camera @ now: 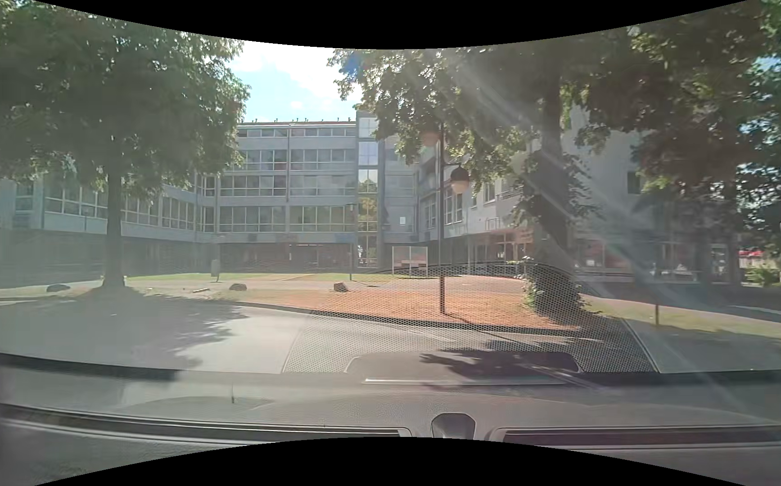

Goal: Follow the waypoints while adhering to traffic rules and regulations

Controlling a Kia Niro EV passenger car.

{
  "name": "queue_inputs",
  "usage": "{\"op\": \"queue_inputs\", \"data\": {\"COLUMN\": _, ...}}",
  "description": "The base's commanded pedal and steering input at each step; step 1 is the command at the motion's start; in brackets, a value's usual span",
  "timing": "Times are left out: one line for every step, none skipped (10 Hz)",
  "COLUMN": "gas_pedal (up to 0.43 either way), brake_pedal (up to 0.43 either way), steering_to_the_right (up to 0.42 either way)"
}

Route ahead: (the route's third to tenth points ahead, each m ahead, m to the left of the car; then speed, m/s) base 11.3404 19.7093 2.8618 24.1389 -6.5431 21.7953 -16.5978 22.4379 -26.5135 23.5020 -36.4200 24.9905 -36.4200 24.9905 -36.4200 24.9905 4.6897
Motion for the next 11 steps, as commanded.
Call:
{"op": "queue_inputs", "data": {"gas_pedal": 0.130, "brake_pedal": 0.006, "steering_to_the_right": -0.383}}
{"op": "queue_inputs", "data": {"gas_pedal": 0.130, "brake_pedal": 0.006, "steering_to_the_right": -0.387}}
{"op": "queue_inputs", "data": {"gas_pedal": 0.138, "brake_pedal": 0.006, "steering_to_the_right": -0.389}}
{"op": "queue_inputs", "data": {"gas_pedal": 0.138, "brake_pedal": 0.006, "steering_to_the_right": -0.389}}
{"op": "queue_inputs", "data": {"gas_pedal": 0.138, "brake_pedal": 0.006, "steering_to_the_right": -0.388}}
{"op": "queue_inputs", "data": {"gas_pedal": 0.138, "brake_pedal": 0.006, "steering_to_the_right": -0.387}}
{"op": "queue_inputs", "data": {"gas_pedal": 0.138, "brake_pedal": 0.006, "steering_to_the_right": -0.384}}
{"op": "queue_inputs", "data": {"gas_pedal": 0.138, "brake_pedal": 0.006, "steering_to_the_right": -0.383}}
{"op": "queue_inputs", "data": {"gas_pedal": 0.138, "brake_pedal": 0.006, "steering_to_the_right": -0.383}}
{"op": "queue_inputs", "data": {"gas_pedal": 0.138, "brake_pedal": 0.006, "steering_to_the_right": -0.384}}
{"op": "queue_inputs", "data": {"gas_pedal": 0.138, "brake_pedal": 0.006, "steering_to_the_right": -0.388}}
